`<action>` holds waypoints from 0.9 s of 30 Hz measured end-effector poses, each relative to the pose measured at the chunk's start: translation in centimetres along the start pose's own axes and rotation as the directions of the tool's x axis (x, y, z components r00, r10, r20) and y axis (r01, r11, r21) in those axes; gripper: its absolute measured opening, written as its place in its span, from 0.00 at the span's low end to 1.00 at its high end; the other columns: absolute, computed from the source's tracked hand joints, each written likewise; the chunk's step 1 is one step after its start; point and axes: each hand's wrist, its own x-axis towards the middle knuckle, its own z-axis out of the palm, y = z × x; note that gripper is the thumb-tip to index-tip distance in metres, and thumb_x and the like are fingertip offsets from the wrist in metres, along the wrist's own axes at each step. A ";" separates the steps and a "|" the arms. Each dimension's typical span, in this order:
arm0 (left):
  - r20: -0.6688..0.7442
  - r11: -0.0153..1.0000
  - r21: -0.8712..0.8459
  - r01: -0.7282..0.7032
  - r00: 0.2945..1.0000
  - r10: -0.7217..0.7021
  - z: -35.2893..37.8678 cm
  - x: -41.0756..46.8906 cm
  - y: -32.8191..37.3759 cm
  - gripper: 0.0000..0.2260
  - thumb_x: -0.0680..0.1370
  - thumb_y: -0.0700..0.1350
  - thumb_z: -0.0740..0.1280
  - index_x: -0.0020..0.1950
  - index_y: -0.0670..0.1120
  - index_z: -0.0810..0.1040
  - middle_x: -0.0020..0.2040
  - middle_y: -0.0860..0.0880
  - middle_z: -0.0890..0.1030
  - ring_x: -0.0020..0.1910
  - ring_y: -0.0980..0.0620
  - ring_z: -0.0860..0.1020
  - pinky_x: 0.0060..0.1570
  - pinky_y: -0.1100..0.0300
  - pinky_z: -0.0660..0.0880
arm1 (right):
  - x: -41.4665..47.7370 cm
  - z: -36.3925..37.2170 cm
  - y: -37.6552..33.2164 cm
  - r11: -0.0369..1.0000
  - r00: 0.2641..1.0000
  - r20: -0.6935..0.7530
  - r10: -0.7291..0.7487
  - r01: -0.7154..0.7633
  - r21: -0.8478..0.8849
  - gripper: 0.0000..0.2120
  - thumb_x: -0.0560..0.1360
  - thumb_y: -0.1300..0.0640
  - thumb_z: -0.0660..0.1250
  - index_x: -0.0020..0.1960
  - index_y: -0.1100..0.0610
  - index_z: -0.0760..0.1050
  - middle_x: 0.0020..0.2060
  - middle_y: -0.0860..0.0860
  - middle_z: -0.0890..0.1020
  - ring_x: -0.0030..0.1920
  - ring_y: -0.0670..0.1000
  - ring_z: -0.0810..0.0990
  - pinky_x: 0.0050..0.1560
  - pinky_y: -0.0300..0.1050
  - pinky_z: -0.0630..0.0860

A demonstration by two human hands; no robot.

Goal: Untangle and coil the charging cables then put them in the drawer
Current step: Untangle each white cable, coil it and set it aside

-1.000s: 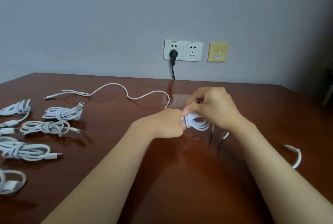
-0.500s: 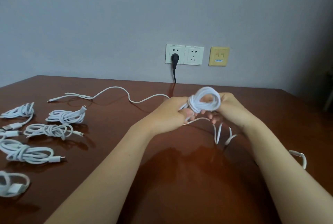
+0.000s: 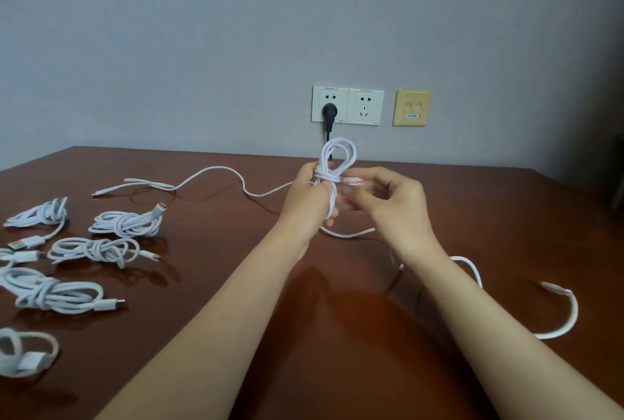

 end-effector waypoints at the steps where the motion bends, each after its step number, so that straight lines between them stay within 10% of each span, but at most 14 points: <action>1: 0.005 1.000 -0.002 0.002 1.000 -0.002 0.0 -0.1 0.0 0.13 0.79 0.35 0.53 0.50 0.51 0.71 0.36 0.47 0.73 0.28 0.52 0.67 0.29 0.60 0.65 | -0.1 0.1 0.0 0.999 0.999 0.028 -0.038 0.039 -0.025 0.14 0.73 0.67 0.68 0.41 0.47 0.79 0.31 0.45 0.83 0.34 0.47 0.83 0.49 0.49 0.80; 8: 0.064 0.967 0.176 -0.183 0.983 0.174 1.7 -0.8 -1.0 0.13 0.72 0.45 0.58 0.44 0.65 0.70 0.41 0.47 0.74 0.36 0.49 0.71 0.36 0.59 0.68 | 0.0 -0.4 -0.2 0.984 0.979 -0.166 -0.121 0.096 -0.152 0.10 0.73 0.61 0.68 0.36 0.48 0.77 0.33 0.45 0.80 0.36 0.51 0.80 0.43 0.44 0.77; 13: 0.036 0.962 0.090 -0.258 0.966 0.256 2.4 -1.0 -1.3 0.11 0.77 0.37 0.62 0.45 0.54 0.70 0.38 0.51 0.74 0.35 0.57 0.71 0.33 0.66 0.66 | 0.3 0.0 0.0 0.980 0.961 -0.250 -0.122 0.076 -0.184 0.06 0.75 0.62 0.65 0.39 0.56 0.74 0.41 0.53 0.79 0.40 0.50 0.76 0.45 0.44 0.73; 21: -0.076 0.784 0.445 -0.432 0.854 0.514 2.2 -1.8 -0.5 0.06 0.74 0.40 0.66 0.47 0.47 0.70 0.45 0.50 0.74 0.42 0.53 0.70 0.35 0.73 0.66 | 0.2 0.8 -0.3 0.990 0.971 -0.231 -0.069 0.038 -0.139 0.08 0.77 0.61 0.62 0.39 0.55 0.70 0.35 0.50 0.78 0.42 0.54 0.78 0.43 0.44 0.70; 27: -0.032 0.974 0.029 -0.226 0.974 0.226 2.1 -1.5 -0.2 0.15 0.67 0.33 0.63 0.43 0.53 0.74 0.44 0.50 0.82 0.47 0.49 0.80 0.44 0.55 0.76 | 0.5 0.4 0.1 0.996 0.969 -0.247 0.000 -0.023 -0.087 0.08 0.77 0.58 0.62 0.40 0.59 0.74 0.31 0.48 0.77 0.39 0.54 0.78 0.48 0.54 0.77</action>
